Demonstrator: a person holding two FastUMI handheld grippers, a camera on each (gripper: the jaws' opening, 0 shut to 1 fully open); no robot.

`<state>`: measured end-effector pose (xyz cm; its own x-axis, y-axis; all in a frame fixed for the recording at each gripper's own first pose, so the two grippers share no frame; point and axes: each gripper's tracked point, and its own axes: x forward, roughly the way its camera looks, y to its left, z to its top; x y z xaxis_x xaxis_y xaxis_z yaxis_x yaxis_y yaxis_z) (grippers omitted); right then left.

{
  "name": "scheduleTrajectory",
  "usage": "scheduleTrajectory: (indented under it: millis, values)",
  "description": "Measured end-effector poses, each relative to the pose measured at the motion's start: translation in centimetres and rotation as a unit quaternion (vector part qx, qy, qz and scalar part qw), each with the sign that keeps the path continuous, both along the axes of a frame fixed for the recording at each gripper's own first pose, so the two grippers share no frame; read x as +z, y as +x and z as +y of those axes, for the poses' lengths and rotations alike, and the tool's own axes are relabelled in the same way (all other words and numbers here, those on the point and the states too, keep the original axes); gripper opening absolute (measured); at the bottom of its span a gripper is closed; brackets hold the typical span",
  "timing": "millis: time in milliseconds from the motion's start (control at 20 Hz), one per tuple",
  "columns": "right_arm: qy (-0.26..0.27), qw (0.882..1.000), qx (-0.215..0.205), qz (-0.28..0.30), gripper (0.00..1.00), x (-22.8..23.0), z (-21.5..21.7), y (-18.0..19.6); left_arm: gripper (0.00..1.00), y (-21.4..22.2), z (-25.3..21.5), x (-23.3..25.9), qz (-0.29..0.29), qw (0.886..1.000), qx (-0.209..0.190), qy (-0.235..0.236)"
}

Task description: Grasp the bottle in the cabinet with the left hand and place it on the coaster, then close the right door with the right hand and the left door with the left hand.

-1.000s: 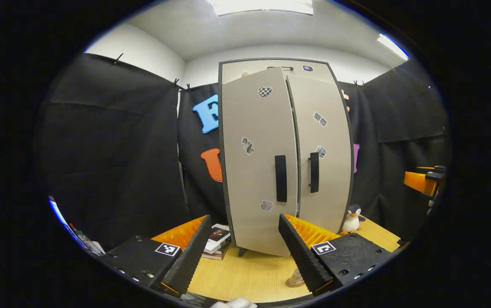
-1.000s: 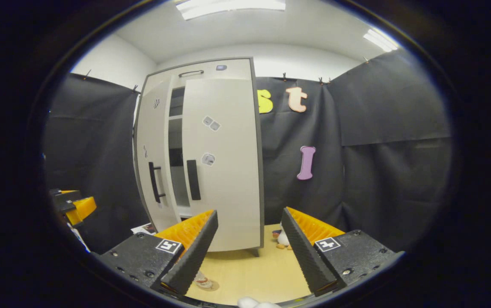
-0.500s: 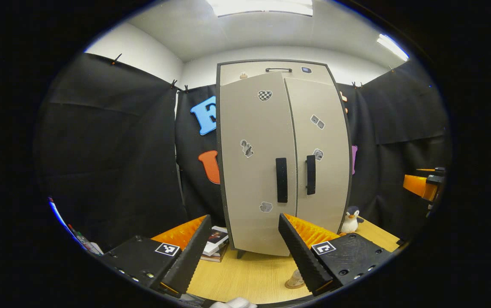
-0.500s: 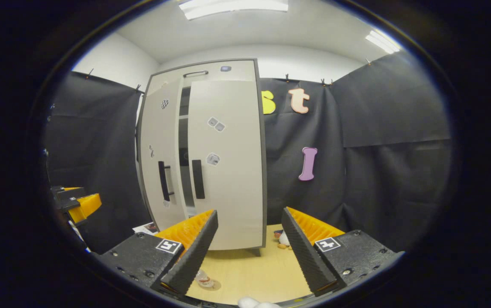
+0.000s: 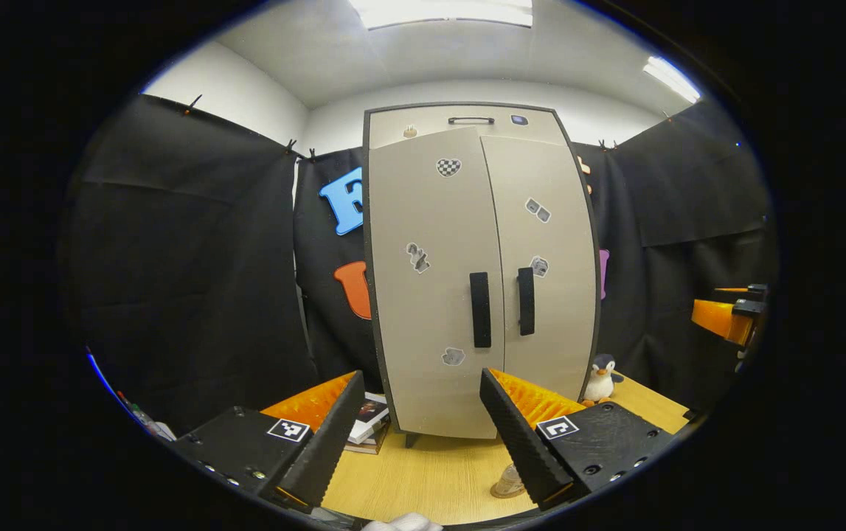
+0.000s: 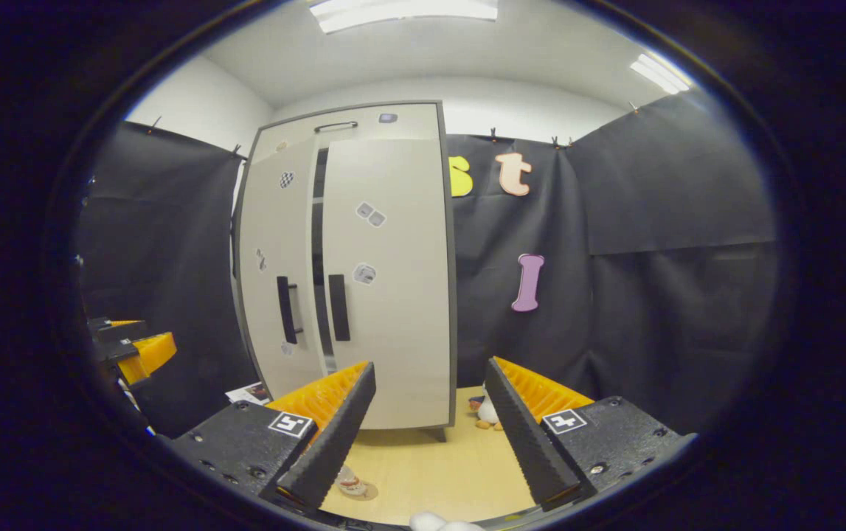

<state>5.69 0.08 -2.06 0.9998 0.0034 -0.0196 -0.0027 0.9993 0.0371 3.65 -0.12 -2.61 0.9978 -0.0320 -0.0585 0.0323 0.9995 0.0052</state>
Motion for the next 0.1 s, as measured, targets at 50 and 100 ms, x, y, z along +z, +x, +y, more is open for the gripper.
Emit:
scheduleTrajectory:
  millis: [50, 100]
  values:
    - [0.000, 1.000, 0.000, -0.001, 0.94, 0.08, 0.04, -0.04, 0.96, 0.04, -0.03, -0.01, 0.000, 1.000, -0.001, 0.001]
    - [0.000, 1.000, -0.001, -0.001, 0.94, 0.05, 0.05, 0.03, 0.96, 0.00, -0.03, 0.09, 0.000, 1.000, 0.000, 0.001]
